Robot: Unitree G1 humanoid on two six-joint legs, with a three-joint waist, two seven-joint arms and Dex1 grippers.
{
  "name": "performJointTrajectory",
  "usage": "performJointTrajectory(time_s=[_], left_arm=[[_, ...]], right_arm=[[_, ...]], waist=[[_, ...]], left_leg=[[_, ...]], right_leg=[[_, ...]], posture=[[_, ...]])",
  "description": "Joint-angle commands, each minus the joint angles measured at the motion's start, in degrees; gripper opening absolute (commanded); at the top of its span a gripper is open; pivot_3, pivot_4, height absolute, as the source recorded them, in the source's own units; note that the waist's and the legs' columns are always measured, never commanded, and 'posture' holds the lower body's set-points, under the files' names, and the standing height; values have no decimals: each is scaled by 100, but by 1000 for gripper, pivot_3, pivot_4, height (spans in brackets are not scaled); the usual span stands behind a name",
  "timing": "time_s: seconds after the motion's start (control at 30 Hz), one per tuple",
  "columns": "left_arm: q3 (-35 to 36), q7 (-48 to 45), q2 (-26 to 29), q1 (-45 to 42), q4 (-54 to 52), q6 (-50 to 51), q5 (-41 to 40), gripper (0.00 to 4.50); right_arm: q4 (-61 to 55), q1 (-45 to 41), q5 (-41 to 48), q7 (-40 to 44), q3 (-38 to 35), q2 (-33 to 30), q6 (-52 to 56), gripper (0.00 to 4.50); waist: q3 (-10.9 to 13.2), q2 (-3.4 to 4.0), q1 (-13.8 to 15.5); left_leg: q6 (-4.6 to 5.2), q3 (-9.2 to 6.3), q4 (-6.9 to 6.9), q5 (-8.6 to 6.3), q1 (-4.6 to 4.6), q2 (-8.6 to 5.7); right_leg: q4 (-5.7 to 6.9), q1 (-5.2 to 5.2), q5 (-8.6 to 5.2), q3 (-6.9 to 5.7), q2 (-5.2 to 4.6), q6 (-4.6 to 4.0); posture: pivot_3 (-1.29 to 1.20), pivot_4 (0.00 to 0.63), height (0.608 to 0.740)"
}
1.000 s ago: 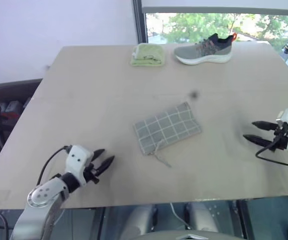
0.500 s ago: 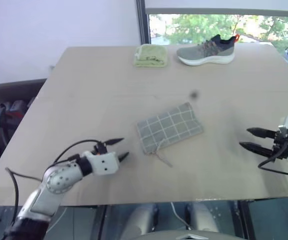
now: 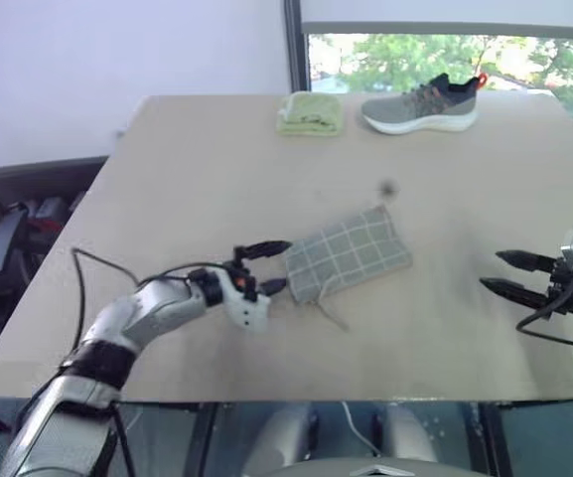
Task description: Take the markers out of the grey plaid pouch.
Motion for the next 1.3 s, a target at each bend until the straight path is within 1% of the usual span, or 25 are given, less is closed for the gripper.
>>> performJointTrajectory(time_s=[0.03,0.13,0.2,0.27,0.33,0.37,0.43,0.5,0.53,0.77,0.87,0.93,1.03,1.1,1.23,1.3], left_arm=[[-687,175,-248,-48,546,-156,596,4471],[-932,383,-416,-254,729,-292,799,4471],[-1032,528,-472,-349,795,-360,897,4052],[-1131,697,-511,-431,838,-385,1021,3357],[-1222,881,-546,-497,860,-356,1153,2486],[-1263,989,-563,-524,859,-321,1229,1982],[-1325,1137,-606,-576,857,-249,1340,1182],[-1396,1232,-641,-609,868,-187,1416,311],[-1431,1285,-659,-622,871,-150,1463,58],[-1484,1454,-772,-647,846,64,1525,58],[-1453,1453,-836,-667,852,125,1431,58],[-1425,1374,-872,-687,809,134,1324,58],[-1380,1261,-916,-718,697,154,1177,58],[-1348,1208,-910,-711,648,165,1092,58],[-1330,1121,-891,-694,581,147,984,58],[-1298,1061,-915,-685,545,145,859,58]], right_arm=[[-248,-113,84,-47,-74,-19,-9,3749],[-403,-140,132,-102,-28,41,43,3749],[-500,-141,149,-150,8,86,73,3749],[-596,-141,158,-189,54,144,102,3749],[-701,-128,178,-229,94,204,141,3749],[-749,-119,185,-251,111,232,161,3749],[-844,-105,188,-307,141,285,201,3749],[-906,-90,202,-351,152,309,230,3749],[-928,-83,207,-366,153,314,243,3749],[-1117,-125,280,-469,205,373,377,3749],[-1437,-140,276,-573,537,568,484,3749],[-1624,-129,-118,-639,959,659,237,3749],[-1553,-441,-1336,-1300,1699,1009,-738,3749],[-1265,-656,-2012,-1542,2032,1098,-1404,3749],[-683,-1051,-2999,-2046,2502,1244,-2400,3749],[-302,-1309,-3793,-2235,2934,1134,-3009,3749]], waist=[[-2,1,9],[-5,3,33],[-6,3,50],[-6,2,50],[-5,0,51],[-6,1,62],[-14,11,86],[-22,18,109],[-32,28,121],[-46,39,125],[-45,37,126],[-45,38,129],[-50,46,134],[-56,56,148],[-54,49,168],[-52,47,174]], left_leg=[[0,0,1,0,-1,-1],[0,-1,1,1,-1,-3],[0,0,2,1,-1,-4],[1,2,2,1,-3,-4],[0,1,2,1,-5,-4],[0,0,2,2,-8,-4],[-17,1,2,11,-8,-5],[-12,0,2,8,-3,-5],[1,-2,4,1,0,-6],[5,-5,7,3,31,-10],[6,-13,5,2,64,-10],[6,-22,5,1,80,-10],[6,-27,7,2,81,-10],[6,-34,7,3,80,-14],[-2,-42,9,8,75,-30],[-21,-47,7,20,70,-37]], right_leg=[[0,0,0,0,0,1],[-1,1,0,-1,0,2],[-1,1,0,0,0,2],[-1,3,0,3,0,3],[-1,2,0,2,1,4],[-2,0,0,2,2,4],[-2,0,0,2,3,4],[-2,4,0,0,2,4],[-2,8,0,-4,1,5],[-1,43,4,-12,1,15],[-6,81,3,-20,-1,17],[-8,100,0,-32,-2,20],[-8,105,-1,-46,-4,23],[-6,104,-11,-53,-4,39],[-7,104,-7,-58,-10,32],[-10,102,-10,-58,-14,36]], posture=[[0,150,740],[0,150,740],[0,150,740],[0,150,740],[0,150,740],[0,150,740],[0,150,740],[0,150,740],[0,150,740],[0,150,740],[0,150,740],[0,150,740],[0,150,740],[0,150,740],[0,150,740],[0,150,740]])
